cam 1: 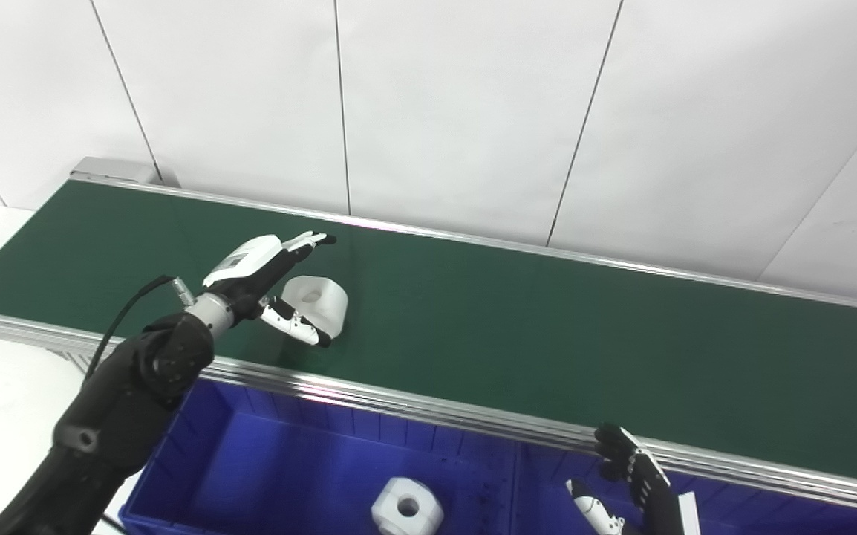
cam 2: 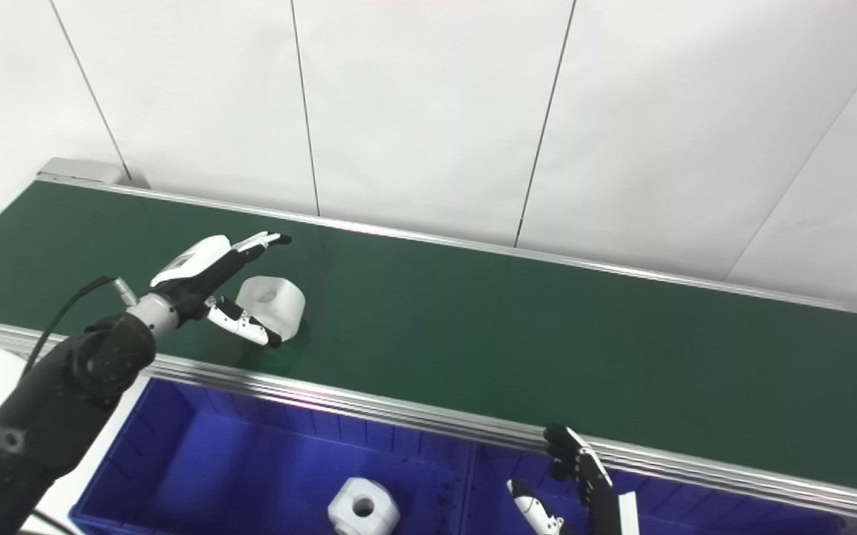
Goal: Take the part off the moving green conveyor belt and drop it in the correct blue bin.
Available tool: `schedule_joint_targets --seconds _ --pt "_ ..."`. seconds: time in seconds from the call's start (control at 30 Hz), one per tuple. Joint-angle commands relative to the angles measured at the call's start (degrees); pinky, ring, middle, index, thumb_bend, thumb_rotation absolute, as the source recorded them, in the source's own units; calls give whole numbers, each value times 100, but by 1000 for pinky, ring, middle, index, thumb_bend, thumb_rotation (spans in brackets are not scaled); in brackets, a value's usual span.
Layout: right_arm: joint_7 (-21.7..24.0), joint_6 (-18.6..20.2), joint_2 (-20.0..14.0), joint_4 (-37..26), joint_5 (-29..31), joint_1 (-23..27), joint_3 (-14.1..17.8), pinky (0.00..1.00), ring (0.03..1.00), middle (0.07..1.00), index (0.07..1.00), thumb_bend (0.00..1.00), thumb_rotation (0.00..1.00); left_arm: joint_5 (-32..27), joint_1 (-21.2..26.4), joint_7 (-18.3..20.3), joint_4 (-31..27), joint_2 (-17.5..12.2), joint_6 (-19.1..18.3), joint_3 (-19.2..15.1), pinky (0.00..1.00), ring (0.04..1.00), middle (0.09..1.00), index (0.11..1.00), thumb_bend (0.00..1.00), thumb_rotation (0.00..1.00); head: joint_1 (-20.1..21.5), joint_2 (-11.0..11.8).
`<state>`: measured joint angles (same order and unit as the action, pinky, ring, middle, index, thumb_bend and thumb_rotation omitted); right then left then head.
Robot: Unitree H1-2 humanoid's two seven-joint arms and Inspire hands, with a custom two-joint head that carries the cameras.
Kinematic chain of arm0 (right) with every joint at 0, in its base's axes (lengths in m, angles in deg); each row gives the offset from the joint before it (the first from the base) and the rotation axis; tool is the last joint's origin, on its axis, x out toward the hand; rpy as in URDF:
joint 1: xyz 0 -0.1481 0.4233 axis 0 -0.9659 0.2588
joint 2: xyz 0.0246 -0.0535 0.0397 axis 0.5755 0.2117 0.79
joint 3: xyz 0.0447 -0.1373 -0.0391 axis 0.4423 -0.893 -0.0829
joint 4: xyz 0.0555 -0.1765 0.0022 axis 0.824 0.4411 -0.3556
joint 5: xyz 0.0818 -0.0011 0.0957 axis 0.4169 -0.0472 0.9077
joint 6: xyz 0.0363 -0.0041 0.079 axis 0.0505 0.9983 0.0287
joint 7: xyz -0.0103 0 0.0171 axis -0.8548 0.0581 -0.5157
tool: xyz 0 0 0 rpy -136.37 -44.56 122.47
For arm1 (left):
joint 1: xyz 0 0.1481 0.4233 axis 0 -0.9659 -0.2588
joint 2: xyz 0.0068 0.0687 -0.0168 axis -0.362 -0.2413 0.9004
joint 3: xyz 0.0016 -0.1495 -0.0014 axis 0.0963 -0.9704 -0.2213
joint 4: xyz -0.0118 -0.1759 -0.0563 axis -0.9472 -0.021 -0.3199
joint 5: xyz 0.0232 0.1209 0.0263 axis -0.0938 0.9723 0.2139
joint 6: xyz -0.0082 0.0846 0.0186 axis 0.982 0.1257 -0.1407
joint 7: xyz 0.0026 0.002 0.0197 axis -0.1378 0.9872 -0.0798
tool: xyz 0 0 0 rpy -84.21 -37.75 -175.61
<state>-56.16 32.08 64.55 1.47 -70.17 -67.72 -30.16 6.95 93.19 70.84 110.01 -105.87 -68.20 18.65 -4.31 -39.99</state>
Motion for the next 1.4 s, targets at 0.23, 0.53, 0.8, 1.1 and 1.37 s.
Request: schedule_joint_targets --seconds 0.23,0.53,0.8,1.1,1.37 --pt "-107 -319 -41 -72 6 94 -24 762 781 789 790 657 445 579 574 -991 486 25 374 193 994 985 976 902 786 156 -37 -21" --pt "-115 -319 -28 -117 19 83 -3 758 778 786 788 634 416 -31 655 -1777 1252 584 1479 21 580 635 664 659 587 0 -2 -71" --pt "-109 -318 15 -150 60 55 31 749 771 780 785 622 413 -477 615 -1190 1218 903 1398 27 453 419 492 531 497 0 13 -117" --pt "-121 -319 65 -143 49 55 54 742 769 778 783 639 432 -783 450 -704 1037 919 1110 14 479 433 495 519 499 0 11 -147" --pt "-76 -319 122 -180 104 22 94 745 772 779 784 654 431 -958 266 -573 634 822 1163 -78 472 424 489 531 497 0 82 -189"
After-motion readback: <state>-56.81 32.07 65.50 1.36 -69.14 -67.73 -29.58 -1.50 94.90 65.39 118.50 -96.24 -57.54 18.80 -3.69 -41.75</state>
